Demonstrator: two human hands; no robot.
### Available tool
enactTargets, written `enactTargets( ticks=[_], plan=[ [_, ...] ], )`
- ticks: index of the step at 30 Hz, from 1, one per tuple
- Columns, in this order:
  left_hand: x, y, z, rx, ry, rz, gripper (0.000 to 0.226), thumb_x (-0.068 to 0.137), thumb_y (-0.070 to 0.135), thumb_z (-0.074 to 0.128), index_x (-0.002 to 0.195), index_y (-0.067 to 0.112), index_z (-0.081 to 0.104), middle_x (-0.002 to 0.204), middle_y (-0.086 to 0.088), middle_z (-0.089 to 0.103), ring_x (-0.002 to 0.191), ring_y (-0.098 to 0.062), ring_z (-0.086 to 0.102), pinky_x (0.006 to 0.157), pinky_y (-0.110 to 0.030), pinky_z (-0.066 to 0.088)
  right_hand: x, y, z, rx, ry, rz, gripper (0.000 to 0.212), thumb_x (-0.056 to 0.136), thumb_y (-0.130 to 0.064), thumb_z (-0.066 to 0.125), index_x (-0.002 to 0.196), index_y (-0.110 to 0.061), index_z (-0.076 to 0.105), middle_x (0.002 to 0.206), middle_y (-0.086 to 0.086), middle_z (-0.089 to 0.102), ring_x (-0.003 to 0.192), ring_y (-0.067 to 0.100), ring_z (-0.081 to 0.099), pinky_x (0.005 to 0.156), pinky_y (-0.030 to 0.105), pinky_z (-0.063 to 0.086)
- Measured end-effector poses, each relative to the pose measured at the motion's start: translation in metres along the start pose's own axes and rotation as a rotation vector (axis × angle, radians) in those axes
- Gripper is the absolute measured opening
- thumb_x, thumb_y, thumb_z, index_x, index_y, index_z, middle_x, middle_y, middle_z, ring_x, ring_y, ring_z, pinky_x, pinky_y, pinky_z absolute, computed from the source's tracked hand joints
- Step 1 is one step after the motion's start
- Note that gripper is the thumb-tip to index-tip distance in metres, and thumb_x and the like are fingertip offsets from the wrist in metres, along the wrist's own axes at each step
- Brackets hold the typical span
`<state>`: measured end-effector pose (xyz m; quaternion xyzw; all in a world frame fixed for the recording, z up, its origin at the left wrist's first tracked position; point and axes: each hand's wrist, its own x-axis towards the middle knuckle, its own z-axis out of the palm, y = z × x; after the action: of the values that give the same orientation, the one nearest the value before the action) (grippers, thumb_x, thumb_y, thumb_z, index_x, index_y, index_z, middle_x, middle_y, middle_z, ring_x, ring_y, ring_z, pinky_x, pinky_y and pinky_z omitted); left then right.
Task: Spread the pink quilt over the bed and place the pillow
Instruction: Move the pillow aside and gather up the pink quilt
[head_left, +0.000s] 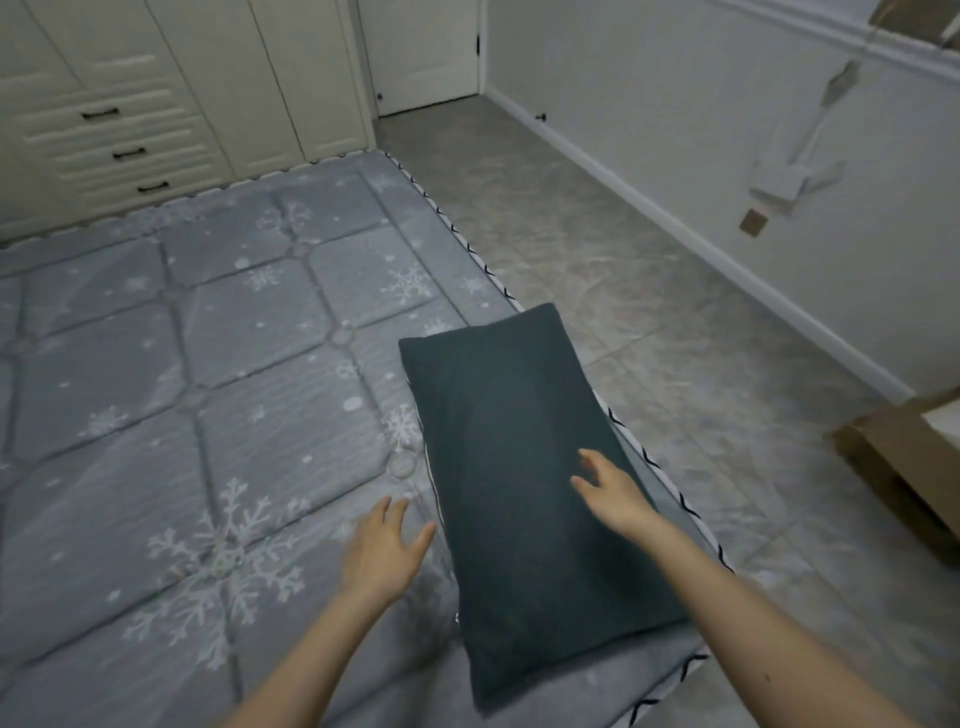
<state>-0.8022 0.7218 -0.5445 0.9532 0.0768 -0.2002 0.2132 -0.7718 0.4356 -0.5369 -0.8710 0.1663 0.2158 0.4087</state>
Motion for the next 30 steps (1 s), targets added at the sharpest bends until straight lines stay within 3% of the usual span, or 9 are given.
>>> enactTargets(
  ticks=[5,9,12,18,24,26,30],
  plan=[
    [0.056,0.037,0.05,-0.064,-0.074,-0.118,0.07,0.088,0.055,0.047,0.143,0.015,0.032,0.152,-0.008,0.028,0.139,-0.024,0.028,0.113,-0.038,0.028,0.065,0.054,-0.039,0.114,0.043,0.09,0.056,0.094,-0.024,0.051,0.145,-0.019,0.029,0.149,0.0,0.037,0.135,0.019,0.04,0.112,0.034,0.032],
    [0.1,0.049,0.077,-0.245,-0.105,-0.235,0.068,0.085,0.044,0.061,0.139,0.011,0.038,0.144,-0.014,0.039,0.132,-0.028,0.038,0.109,-0.037,0.031,0.109,0.09,-0.047,0.154,0.092,0.139,0.05,0.093,-0.022,0.053,0.14,-0.015,0.038,0.143,0.004,0.044,0.132,0.021,0.042,0.105,0.033,0.034],
    [0.127,0.053,0.09,-0.413,-0.094,-0.339,0.069,0.078,0.04,0.07,0.134,0.01,0.043,0.134,-0.011,0.052,0.12,-0.026,0.051,0.099,-0.033,0.041,0.137,0.104,-0.045,0.183,0.06,0.19,0.059,0.091,-0.033,0.055,0.143,-0.017,0.032,0.148,0.003,0.037,0.134,0.022,0.039,0.107,0.035,0.034],
    [0.166,0.051,0.122,-0.653,-0.049,-0.562,0.071,0.077,0.028,0.075,0.132,0.0,0.04,0.133,-0.014,0.051,0.119,-0.029,0.051,0.094,-0.032,0.04,0.189,0.117,-0.033,0.228,0.061,0.217,0.082,0.078,-0.052,0.064,0.145,-0.023,0.027,0.147,-0.004,0.038,0.128,0.021,0.046,0.103,0.036,0.041],
    [0.19,0.039,0.142,-0.836,-0.023,-0.633,0.06,0.069,0.045,0.077,0.11,0.006,0.057,0.107,-0.002,0.062,0.097,-0.022,0.059,0.088,-0.03,0.046,0.214,0.119,-0.009,0.312,-0.023,0.266,0.101,0.072,-0.054,0.07,0.149,-0.027,0.011,0.147,-0.005,0.037,0.128,0.021,0.047,0.104,0.039,0.042],
    [0.191,0.04,0.138,-0.852,0.052,-0.658,0.058,0.069,0.05,0.075,0.107,0.009,0.059,0.102,-0.001,0.062,0.097,-0.023,0.06,0.092,-0.033,0.047,0.215,0.114,-0.003,0.277,0.033,0.233,0.095,0.068,-0.051,0.074,0.145,-0.026,0.023,0.138,-0.006,0.049,0.123,0.021,0.052,0.102,0.04,0.044],
    [0.183,0.058,0.111,-0.879,0.278,-0.502,0.045,0.085,0.038,0.063,0.119,0.008,0.059,0.118,-0.009,0.064,0.11,-0.025,0.059,0.097,-0.034,0.044,0.208,0.079,-0.009,0.296,0.074,0.084,0.052,0.083,-0.027,0.067,0.131,-0.024,0.047,0.114,-0.008,0.061,0.112,0.018,0.058,0.098,0.036,0.046]
  ],
)
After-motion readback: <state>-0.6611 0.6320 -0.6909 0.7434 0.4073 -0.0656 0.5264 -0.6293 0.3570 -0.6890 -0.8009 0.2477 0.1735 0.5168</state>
